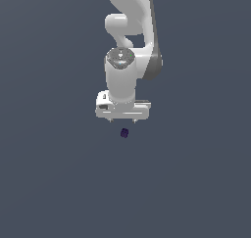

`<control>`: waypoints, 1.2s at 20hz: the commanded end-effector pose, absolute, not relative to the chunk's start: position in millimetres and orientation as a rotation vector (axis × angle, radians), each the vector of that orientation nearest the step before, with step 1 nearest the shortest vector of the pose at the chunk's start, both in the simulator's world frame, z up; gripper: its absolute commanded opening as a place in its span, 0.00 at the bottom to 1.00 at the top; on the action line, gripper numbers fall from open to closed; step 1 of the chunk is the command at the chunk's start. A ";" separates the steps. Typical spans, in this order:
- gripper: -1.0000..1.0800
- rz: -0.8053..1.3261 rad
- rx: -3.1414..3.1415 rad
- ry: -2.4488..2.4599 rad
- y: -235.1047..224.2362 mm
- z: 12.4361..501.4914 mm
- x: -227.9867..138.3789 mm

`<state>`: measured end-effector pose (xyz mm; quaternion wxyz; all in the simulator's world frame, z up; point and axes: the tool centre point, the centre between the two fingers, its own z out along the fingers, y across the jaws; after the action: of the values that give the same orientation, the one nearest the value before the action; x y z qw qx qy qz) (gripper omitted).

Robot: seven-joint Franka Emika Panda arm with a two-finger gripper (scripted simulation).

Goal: Pick up the object and move it to a goal position.

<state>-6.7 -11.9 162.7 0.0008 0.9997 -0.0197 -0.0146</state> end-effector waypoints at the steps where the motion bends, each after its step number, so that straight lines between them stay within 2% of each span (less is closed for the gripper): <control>1: 0.96 -0.046 3.139 -0.062 -11.9 162.7 -6.7; 14: 0.96 -0.059 3.114 -0.086 -25.1 169.0 -7.1; 24: 0.96 -0.040 3.119 -0.219 -17.2 135.9 -11.4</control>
<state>-10.1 -19.0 143.6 0.0084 0.9980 -0.0607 -0.0137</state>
